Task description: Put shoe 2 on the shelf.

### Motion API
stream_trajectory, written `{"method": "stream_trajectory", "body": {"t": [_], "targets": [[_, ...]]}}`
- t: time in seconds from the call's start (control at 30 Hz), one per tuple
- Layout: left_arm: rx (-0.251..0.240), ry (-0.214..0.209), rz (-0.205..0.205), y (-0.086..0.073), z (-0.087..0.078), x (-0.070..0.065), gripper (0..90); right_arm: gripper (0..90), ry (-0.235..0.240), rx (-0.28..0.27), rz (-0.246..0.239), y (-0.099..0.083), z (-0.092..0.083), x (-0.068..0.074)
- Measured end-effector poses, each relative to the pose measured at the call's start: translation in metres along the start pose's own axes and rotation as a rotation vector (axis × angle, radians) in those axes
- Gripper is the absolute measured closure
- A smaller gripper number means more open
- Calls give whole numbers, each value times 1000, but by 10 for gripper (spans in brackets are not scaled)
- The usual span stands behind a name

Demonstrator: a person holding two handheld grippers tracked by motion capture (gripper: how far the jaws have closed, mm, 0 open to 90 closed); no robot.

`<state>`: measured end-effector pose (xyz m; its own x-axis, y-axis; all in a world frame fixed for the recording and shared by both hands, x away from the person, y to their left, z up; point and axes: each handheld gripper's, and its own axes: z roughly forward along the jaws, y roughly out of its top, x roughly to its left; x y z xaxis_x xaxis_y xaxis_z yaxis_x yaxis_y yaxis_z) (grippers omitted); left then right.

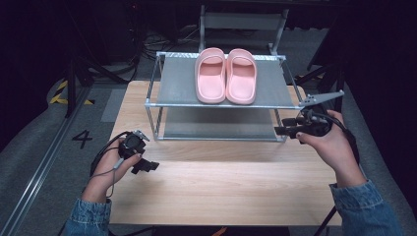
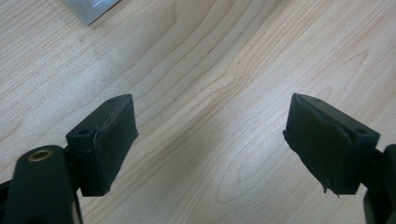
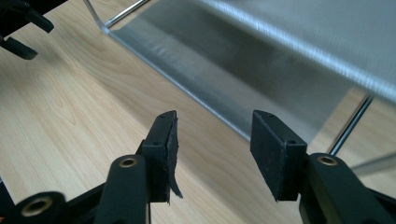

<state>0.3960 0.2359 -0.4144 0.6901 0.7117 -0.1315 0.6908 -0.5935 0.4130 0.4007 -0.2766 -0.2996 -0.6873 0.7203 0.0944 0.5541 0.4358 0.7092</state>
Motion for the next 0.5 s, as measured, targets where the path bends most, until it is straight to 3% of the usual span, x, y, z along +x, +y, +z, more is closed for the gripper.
{"method": "stream_trajectory", "body": {"t": [0.03,0.23,0.43,0.5], "targets": [[0,0,0,0,0,0,174,518,0,0,0,0,0,0],[2,2,-4,0,0,-1,174,469,-14,26,28,-48,13,-7],[-1,7,2,1,1,-1,174,457,-18,20,46,-79,24,-10],[-3,2,1,1,0,-2,175,451,-17,20,52,-81,26,-11]]}}
